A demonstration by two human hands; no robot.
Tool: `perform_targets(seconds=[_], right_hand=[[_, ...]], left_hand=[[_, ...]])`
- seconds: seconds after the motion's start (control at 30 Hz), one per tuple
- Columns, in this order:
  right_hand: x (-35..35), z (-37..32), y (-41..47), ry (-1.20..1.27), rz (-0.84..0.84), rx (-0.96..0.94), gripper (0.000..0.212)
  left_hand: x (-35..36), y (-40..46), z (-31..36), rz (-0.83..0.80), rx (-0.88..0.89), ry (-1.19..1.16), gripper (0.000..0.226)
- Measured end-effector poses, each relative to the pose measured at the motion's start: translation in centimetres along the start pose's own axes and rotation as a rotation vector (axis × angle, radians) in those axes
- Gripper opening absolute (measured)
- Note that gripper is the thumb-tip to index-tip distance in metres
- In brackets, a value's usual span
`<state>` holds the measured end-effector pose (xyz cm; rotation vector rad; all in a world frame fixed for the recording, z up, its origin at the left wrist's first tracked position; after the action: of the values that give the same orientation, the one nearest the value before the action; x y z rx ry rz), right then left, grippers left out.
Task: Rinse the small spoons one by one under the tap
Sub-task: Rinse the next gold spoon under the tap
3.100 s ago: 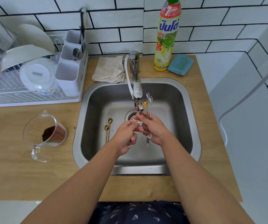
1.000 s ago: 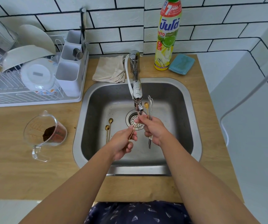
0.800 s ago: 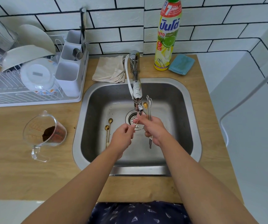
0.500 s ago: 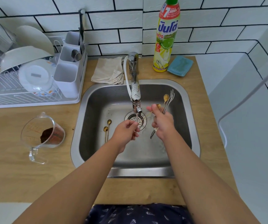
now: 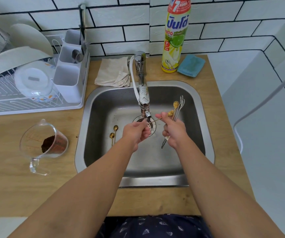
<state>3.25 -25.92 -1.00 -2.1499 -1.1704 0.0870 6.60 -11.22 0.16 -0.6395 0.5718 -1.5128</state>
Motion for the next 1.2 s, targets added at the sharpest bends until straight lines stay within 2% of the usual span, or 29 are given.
perform_targets(seconds=[0.07, 0.13, 0.3, 0.37, 0.43, 0.5, 0.57, 0.63, 0.7, 0.77, 0.83, 0.97, 1.03, 1.13, 1.2], right_hand=[[0.3, 0.5, 0.1, 0.007, -0.017, 0.018, 0.017], [0.4, 0.8, 0.2, 0.014, -0.035, 0.021, 0.019], [0.5, 0.7, 0.4, 0.017, -0.073, 0.0, 0.02], [0.7, 0.7, 0.1, 0.02, -0.115, 0.002, 0.024], [1.2, 0.8, -0.3, 0.036, -0.136, 0.011, 0.024], [1.5, 0.8, -0.4, 0.057, -0.125, 0.021, 0.02], [1.5, 0.7, -0.2, 0.049, -0.101, 0.02, 0.017], [1.4, 0.6, -0.1, 0.039, -0.097, 0.016, 0.018], [1.3, 0.6, 0.1, 0.049, -0.099, 0.021, 0.019], [1.2, 0.7, 0.1, 0.042, -0.107, 0.032, 0.022], [1.3, 0.7, 0.0, 0.028, -0.122, 0.031, 0.02], [1.8, 0.8, -0.1, 0.033, -0.104, 0.01, 0.015], [1.8, 0.8, 0.0, 0.04, -0.077, 0.001, 0.014], [1.3, 0.9, 0.2, 0.047, -0.037, 0.003, 0.017], [0.9, 0.9, 0.3, 0.048, -0.001, 0.02, 0.013]], left_hand=[[-0.2, -0.1, -0.1, 0.029, 0.012, 0.128, 0.023], [0.0, -0.3, -0.1, 0.009, 0.025, 0.15, 0.021], [1.0, -1.6, 0.4, -0.189, 0.008, -0.089, 0.018], [1.4, -1.8, 0.5, -0.223, 0.034, -0.097, 0.023], [1.8, -1.7, 0.6, -0.161, 0.041, -0.018, 0.025], [1.7, -1.7, 0.7, -0.071, 0.05, 0.156, 0.031], [1.4, -1.4, 0.6, -0.063, 0.097, 0.346, 0.041], [1.1, -1.3, 0.3, -0.166, 0.154, 0.409, 0.04], [0.8, -1.3, 0.0, -0.298, 0.166, 0.326, 0.025], [0.6, -1.4, 0.0, -0.351, 0.148, 0.208, 0.018], [0.3, -1.4, 0.0, -0.282, 0.15, 0.212, 0.02], [0.2, -1.3, 0.3, -0.043, 0.152, 0.352, 0.044], [0.3, -1.0, 0.2, -0.096, 0.162, 0.348, 0.036], [0.4, -1.1, 0.1, -0.235, 0.148, 0.211, 0.013], [0.3, -1.1, -0.3, -0.227, 0.166, 0.213, 0.012]])
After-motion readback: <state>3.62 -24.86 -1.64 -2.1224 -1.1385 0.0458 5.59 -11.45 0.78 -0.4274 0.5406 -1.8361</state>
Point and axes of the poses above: each hand's wrist, its own y-axis towards the middle knuckle, its own x-axis out of the palm, z = x × y, the point moved 2 cm from there along y, towards the middle knuckle, and after that the axes turned 1 degree about z, right-handed, at the moved point
